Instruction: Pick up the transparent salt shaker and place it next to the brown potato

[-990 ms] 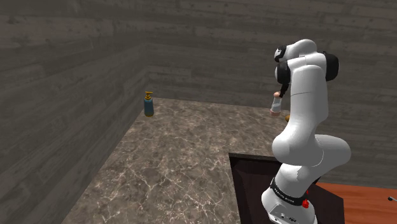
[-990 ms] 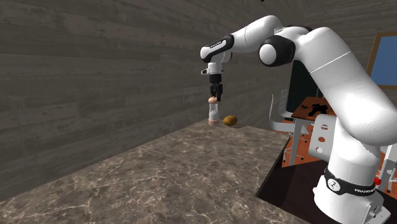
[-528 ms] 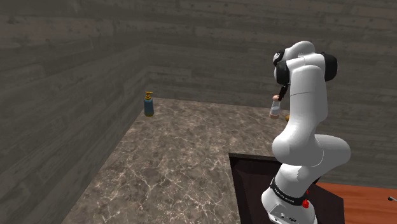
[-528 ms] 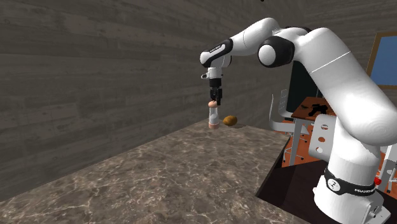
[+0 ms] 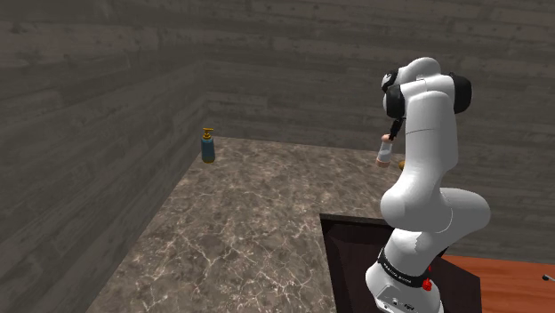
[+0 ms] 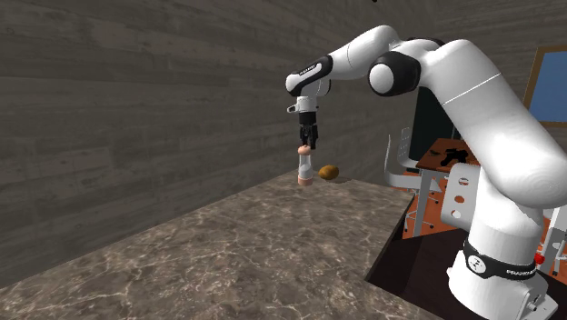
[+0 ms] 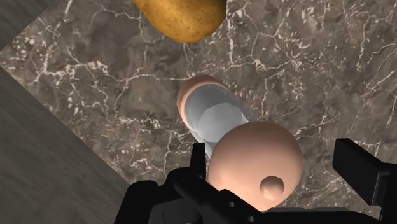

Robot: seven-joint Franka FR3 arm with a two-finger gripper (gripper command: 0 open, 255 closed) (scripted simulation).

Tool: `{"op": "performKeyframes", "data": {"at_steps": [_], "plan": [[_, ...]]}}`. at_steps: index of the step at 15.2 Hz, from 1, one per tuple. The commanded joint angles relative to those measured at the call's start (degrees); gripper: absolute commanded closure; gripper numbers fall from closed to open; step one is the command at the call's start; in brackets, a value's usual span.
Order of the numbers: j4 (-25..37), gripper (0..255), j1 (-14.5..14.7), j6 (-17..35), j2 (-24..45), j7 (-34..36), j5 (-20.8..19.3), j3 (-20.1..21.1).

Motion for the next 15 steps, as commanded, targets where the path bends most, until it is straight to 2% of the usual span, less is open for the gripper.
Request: {"op": "performKeyframes", "data": {"at_steps": [1, 3, 7, 15], "plan": [[0.00, 0, 0.00, 0.00, 0.00, 0.00, 0.00, 0.00], [0.00, 0, 0.00, 0.00, 0.00, 0.00, 0.00, 0.00], [10.30, 0, -2.67, -8.26, 1.62, 0.86, 0.27, 0.17], [10.30, 0, -2.67, -8.26, 1.62, 0.86, 0.27, 0.18]]}}
